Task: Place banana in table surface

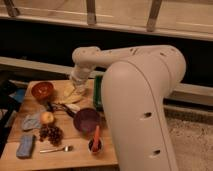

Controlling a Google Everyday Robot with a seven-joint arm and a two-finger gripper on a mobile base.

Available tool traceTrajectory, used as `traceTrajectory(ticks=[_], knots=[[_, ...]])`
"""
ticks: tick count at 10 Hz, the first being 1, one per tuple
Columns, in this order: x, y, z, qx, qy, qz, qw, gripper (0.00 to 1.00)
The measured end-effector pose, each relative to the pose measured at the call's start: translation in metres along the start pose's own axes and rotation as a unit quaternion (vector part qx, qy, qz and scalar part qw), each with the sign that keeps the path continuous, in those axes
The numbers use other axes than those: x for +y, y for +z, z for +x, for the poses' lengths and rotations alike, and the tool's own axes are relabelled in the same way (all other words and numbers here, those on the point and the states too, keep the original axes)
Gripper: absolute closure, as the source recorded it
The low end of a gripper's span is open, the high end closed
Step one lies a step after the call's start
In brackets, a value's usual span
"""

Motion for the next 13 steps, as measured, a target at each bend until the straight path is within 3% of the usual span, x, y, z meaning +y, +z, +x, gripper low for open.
traceTrajectory(ticks=[4,7,10,13], knots=[[0.014,0.046,0.015,0.031,0.018,-0.042,0.9985,0.2],[0.021,0.074,0.015,0.036,0.02,-0.056,0.9976,0.2],[0.015,0.078,0.007,-0.004,0.024,-0.046,0.9987,0.2],[0.016,0.079,0.005,-0.011,0.021,-0.045,0.9987,0.2]])
